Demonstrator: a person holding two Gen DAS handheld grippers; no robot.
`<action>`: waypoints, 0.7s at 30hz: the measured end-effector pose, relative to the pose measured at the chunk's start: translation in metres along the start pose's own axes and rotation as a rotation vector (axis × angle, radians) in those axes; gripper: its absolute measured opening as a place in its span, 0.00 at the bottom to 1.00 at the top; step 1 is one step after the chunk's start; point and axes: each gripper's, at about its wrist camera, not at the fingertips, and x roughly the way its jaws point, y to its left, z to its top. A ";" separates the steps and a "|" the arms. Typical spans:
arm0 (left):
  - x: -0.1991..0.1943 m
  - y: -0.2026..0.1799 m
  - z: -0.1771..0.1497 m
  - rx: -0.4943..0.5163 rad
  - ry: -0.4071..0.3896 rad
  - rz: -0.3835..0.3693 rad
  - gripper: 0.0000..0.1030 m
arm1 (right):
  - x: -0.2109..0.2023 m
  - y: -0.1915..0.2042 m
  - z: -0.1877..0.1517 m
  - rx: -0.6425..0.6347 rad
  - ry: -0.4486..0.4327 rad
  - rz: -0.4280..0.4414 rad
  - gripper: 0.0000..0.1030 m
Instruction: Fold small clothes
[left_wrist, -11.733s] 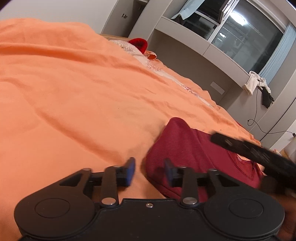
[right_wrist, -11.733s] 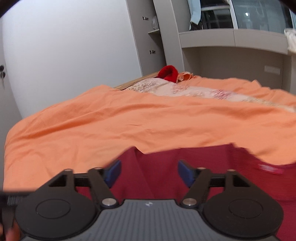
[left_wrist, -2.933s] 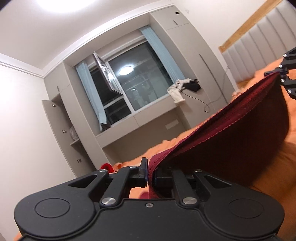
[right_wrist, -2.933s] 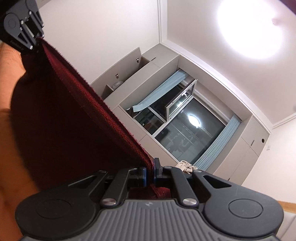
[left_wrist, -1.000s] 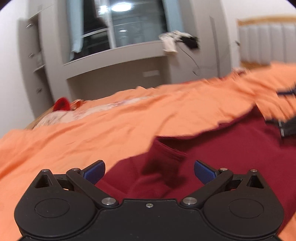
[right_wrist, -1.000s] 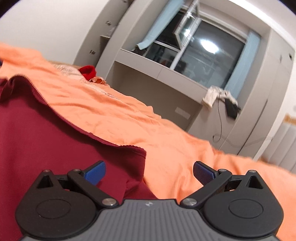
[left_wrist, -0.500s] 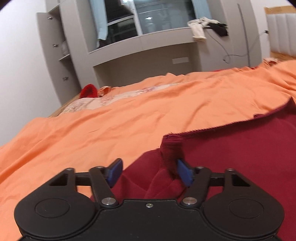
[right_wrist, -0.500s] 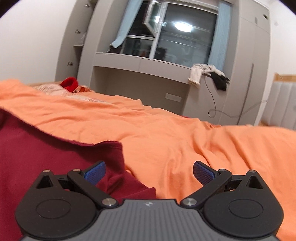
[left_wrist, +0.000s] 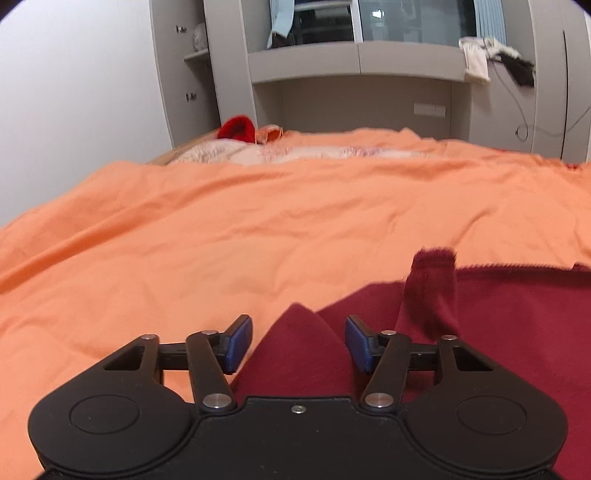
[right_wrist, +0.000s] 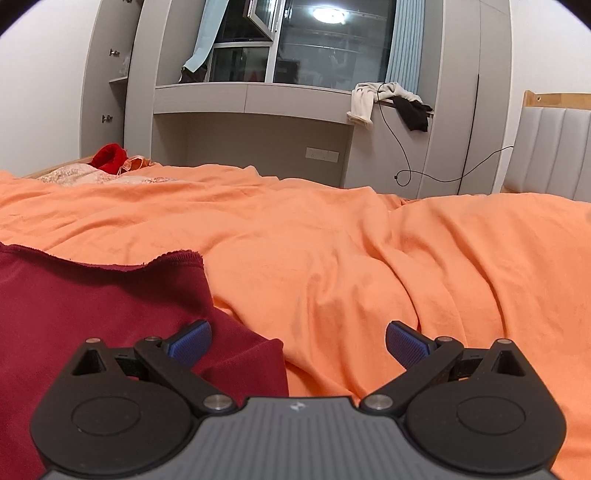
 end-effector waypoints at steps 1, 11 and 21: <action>-0.006 -0.001 0.001 0.000 -0.023 -0.010 0.72 | -0.001 0.000 0.000 0.000 -0.002 -0.001 1.00; -0.020 -0.060 -0.013 0.296 -0.086 -0.121 0.92 | -0.006 0.003 0.003 -0.012 -0.008 0.002 1.00; 0.009 -0.016 -0.005 0.080 0.039 0.062 0.94 | 0.003 0.012 0.009 -0.033 -0.004 0.121 1.00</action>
